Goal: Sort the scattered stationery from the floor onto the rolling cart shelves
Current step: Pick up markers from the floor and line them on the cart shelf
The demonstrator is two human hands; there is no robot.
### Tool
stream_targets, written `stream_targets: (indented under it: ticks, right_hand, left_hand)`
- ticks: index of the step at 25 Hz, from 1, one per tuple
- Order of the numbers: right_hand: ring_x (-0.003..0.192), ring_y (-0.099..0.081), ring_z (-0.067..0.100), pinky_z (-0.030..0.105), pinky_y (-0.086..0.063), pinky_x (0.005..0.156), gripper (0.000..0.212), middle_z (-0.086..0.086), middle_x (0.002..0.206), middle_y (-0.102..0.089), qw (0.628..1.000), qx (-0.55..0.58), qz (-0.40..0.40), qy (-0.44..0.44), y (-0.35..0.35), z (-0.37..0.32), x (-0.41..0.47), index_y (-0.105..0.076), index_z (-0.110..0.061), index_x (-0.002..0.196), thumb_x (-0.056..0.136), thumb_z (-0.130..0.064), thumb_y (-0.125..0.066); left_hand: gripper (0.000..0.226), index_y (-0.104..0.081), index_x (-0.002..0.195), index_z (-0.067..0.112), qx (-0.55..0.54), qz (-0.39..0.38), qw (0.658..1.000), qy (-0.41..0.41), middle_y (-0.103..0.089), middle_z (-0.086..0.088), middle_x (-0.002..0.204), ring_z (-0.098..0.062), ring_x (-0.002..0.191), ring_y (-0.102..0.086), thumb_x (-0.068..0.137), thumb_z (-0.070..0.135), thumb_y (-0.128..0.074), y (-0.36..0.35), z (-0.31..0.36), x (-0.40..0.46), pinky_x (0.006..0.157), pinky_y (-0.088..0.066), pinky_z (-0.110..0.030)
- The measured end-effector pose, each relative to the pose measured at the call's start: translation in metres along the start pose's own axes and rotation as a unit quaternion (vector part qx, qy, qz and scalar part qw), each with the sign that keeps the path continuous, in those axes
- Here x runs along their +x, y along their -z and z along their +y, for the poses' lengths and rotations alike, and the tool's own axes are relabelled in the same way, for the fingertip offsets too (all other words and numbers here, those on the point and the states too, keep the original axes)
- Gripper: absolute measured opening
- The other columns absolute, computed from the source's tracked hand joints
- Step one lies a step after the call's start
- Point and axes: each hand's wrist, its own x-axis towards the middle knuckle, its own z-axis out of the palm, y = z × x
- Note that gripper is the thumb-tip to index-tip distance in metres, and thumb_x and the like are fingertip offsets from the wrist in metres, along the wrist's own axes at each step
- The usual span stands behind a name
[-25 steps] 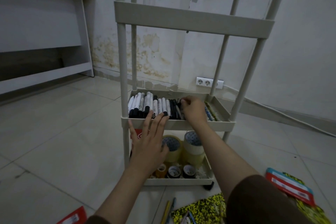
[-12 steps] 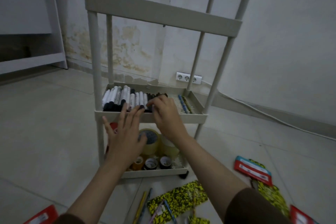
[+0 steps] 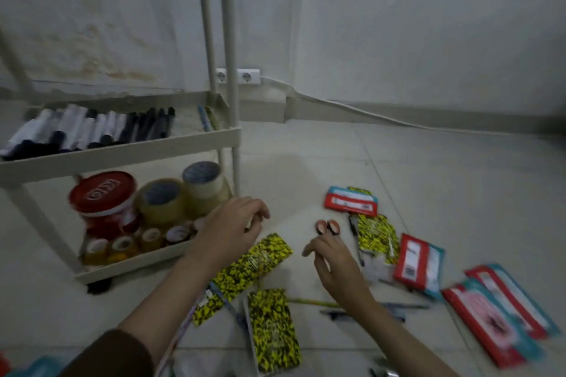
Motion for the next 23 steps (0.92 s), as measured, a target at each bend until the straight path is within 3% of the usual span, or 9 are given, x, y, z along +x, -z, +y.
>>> stream_targets:
  ticks: [3, 8, 10, 12, 14, 16, 19, 23]
  right_hand:
    - [0.081, -0.052, 0.018, 0.029, -0.039, 0.071, 0.025, 0.007, 0.081, -0.061, 0.989, -0.02, 0.088, -0.119, 0.02, 0.049, -0.036, -0.063, -0.005, 0.081, 0.078, 0.015, -0.047]
    - [0.083, -0.053, 0.023, 0.023, -0.034, 0.07, 0.023, 0.005, 0.086, -0.059, 0.923, 0.021, 0.267, -0.276, 0.052, 0.106, -0.046, -0.059, -0.007, 0.084, 0.085, 0.009, -0.043]
    - [0.085, -0.053, 0.021, 0.021, -0.034, 0.067, 0.021, 0.014, 0.094, -0.063, 0.925, 0.065, 0.193, -0.322, 0.056, 0.133, -0.038, -0.061, -0.004, 0.09, 0.088, 0.009, -0.045]
    - [0.092, -0.053, 0.019, 0.021, -0.036, 0.07, 0.023, 0.016, 0.109, -0.062, 0.944, 0.068, 0.016, -0.323, 0.053, 0.151, -0.029, -0.062, -0.004, 0.105, 0.092, 0.005, -0.044]
    - [0.102, -0.053, 0.021, 0.023, -0.038, 0.077, 0.034, 0.014, 0.119, -0.057, 0.951, 0.008, -0.137, -0.276, 0.043, 0.165, -0.022, -0.059, -0.008, 0.118, 0.093, 0.005, -0.042]
    - [0.105, -0.052, 0.025, 0.025, -0.038, 0.081, 0.043, 0.014, 0.118, -0.055, 0.946, -0.082, -0.22, -0.221, 0.031, 0.174, -0.018, -0.057, -0.017, 0.126, 0.09, 0.005, -0.046]
    - [0.111, -0.046, 0.025, 0.028, -0.037, 0.09, 0.039, 0.009, 0.124, -0.05, 0.931, -0.151, -0.267, -0.199, 0.018, 0.179, -0.025, -0.054, -0.025, 0.13, 0.093, -0.013, -0.052]
    - [0.117, -0.044, 0.024, 0.031, -0.035, 0.099, 0.033, 0.006, 0.129, -0.053, 0.944, -0.129, -0.224, -0.207, 0.015, 0.186, -0.041, -0.057, -0.013, 0.126, 0.094, -0.016, -0.05]
  left_hand:
    - [0.016, -0.062, 0.093, 0.017, -0.033, -0.047, 0.997, 0.045, -0.064, 0.002, 0.091, -0.019, 0.091, -0.057, 0.089, 0.01, -0.048, -0.044, 0.008, 0.008, 0.076, -0.043, -0.034]
    - [0.018, -0.061, 0.094, 0.026, -0.043, -0.119, 0.989, 0.078, -0.065, 0.006, 0.092, -0.013, 0.089, -0.057, 0.092, 0.018, -0.044, -0.108, 0.019, 0.004, 0.073, -0.048, -0.034]
    - [0.019, -0.06, 0.096, 0.028, -0.052, -0.135, 0.986, 0.082, -0.064, 0.008, 0.092, -0.011, 0.09, -0.057, 0.093, 0.02, -0.043, -0.127, 0.023, 0.006, 0.072, -0.048, -0.032]
    - [0.022, -0.061, 0.103, 0.027, -0.062, -0.153, 0.983, 0.078, -0.064, 0.008, 0.1, -0.012, 0.097, -0.055, 0.094, 0.019, -0.043, -0.144, 0.028, 0.01, 0.078, -0.046, -0.03]
    - [0.03, -0.057, 0.117, 0.024, -0.063, -0.197, 0.977, 0.058, -0.06, 0.006, 0.117, -0.014, 0.109, -0.051, 0.094, 0.014, -0.042, -0.165, 0.034, 0.015, 0.088, -0.044, -0.031]
    - [0.042, -0.046, 0.132, 0.023, -0.053, -0.258, 0.964, 0.028, -0.048, 0.004, 0.134, -0.016, 0.123, -0.041, 0.093, 0.009, -0.038, -0.188, 0.041, 0.019, 0.097, -0.038, -0.032]
    - [0.055, -0.032, 0.142, 0.025, -0.048, -0.299, 0.953, -0.009, -0.033, 0.006, 0.149, -0.013, 0.137, -0.025, 0.091, 0.003, -0.034, -0.215, 0.05, 0.027, 0.105, -0.025, -0.03]
    - [0.058, -0.022, 0.146, 0.028, 0.001, -0.325, 0.945, -0.033, -0.018, 0.012, 0.155, -0.011, 0.144, -0.009, 0.094, 0.005, -0.031, -0.242, 0.05, 0.029, 0.111, -0.013, -0.033]
